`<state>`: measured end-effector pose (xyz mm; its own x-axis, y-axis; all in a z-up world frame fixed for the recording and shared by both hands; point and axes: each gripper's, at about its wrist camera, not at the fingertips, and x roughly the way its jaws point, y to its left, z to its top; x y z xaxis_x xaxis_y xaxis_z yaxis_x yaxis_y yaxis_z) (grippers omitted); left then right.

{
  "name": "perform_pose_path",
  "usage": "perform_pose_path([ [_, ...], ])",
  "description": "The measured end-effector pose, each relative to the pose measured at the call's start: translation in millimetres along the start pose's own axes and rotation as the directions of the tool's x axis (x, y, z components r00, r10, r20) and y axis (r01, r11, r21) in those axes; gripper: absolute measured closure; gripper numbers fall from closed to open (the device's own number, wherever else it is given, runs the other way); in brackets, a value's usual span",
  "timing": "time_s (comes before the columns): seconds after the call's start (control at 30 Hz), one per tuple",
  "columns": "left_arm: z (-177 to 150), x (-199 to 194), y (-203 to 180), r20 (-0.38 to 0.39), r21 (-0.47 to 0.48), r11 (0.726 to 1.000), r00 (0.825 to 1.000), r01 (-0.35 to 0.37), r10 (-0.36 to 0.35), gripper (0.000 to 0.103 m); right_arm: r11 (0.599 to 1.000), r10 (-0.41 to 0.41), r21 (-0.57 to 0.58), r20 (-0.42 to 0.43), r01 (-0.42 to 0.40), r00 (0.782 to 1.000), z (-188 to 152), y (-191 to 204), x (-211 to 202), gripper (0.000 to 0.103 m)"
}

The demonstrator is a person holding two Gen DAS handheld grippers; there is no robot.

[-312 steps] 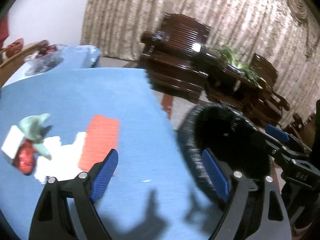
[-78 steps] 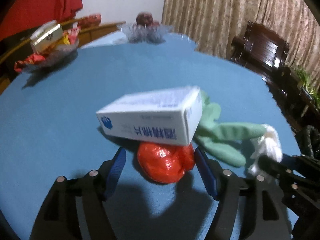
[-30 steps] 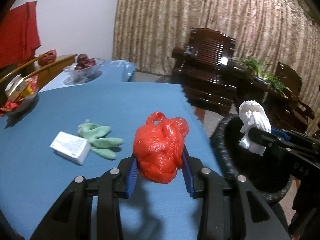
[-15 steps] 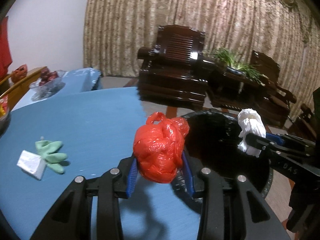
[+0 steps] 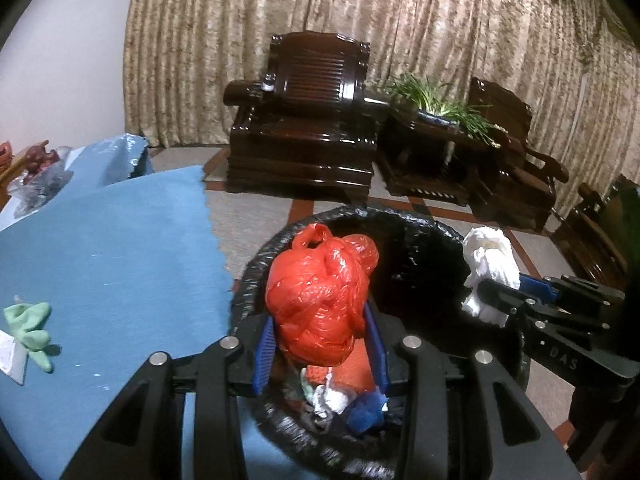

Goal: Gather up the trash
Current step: 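Carry the red bag and tissue over the bin and open both tools, then move both open tools back over the table toward the glove and box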

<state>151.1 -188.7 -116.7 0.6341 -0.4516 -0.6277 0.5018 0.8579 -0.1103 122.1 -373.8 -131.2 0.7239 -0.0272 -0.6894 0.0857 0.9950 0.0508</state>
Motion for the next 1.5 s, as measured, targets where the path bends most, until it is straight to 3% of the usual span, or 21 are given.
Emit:
perform_pose_path([
  [0.1,1,12,-6,-0.023,0.004,1.0,0.999,0.029,-0.028,0.063,1.0,-0.013,0.007,-0.004,0.013,1.0,0,-8,4,0.07],
  [0.17,1,18,-9,-0.031,0.007,0.999,0.999,0.044,-0.044,0.057,0.999,-0.032,0.013,-0.004,0.032,0.999,0,-13,6,0.066],
  [0.2,1,21,-9,-0.038,0.004,0.998,0.998,0.057,-0.057,0.05,0.999,-0.036,0.016,-0.005,0.036,0.999,0,-15,7,0.064],
  [0.23,1,22,-9,-0.042,0.0,0.998,0.997,0.061,-0.061,0.039,0.999,-0.045,0.021,-0.004,0.045,0.999,-1,-17,7,0.058],
  [0.3,0,21,-7,-0.039,-0.017,0.998,0.997,0.067,-0.068,0.028,0.998,-0.062,0.028,0.003,0.062,0.998,-2,-20,6,0.04],
  [0.37,0,18,-5,-0.034,-0.023,0.998,0.997,0.066,-0.067,0.026,0.996,-0.083,0.04,0.008,0.083,0.997,-5,-22,5,0.024],
  [0.47,1,16,-1,-0.029,-0.027,0.998,0.998,0.053,-0.054,0.023,0.994,-0.097,0.06,0.014,0.096,0.995,-7,-22,2,0.013],
  [0.63,1,-7,20,0.003,-0.046,0.999,1.0,-0.006,0.006,0.016,0.994,-0.079,0.072,0.03,0.077,0.996,-4,-15,-5,0.011],
  [0.9,-8,-53,75,0.05,-0.097,0.986,0.989,-0.136,0.141,0.014,1.0,0.01,0.029,0.066,-0.012,0.998,10,37,-10,0.01],
  [1.5,-50,-119,207,0.037,-0.234,0.894,0.915,-0.383,0.402,0.014,0.963,0.22,-0.178,0.069,-0.205,0.973,42,202,20,0.01],
])
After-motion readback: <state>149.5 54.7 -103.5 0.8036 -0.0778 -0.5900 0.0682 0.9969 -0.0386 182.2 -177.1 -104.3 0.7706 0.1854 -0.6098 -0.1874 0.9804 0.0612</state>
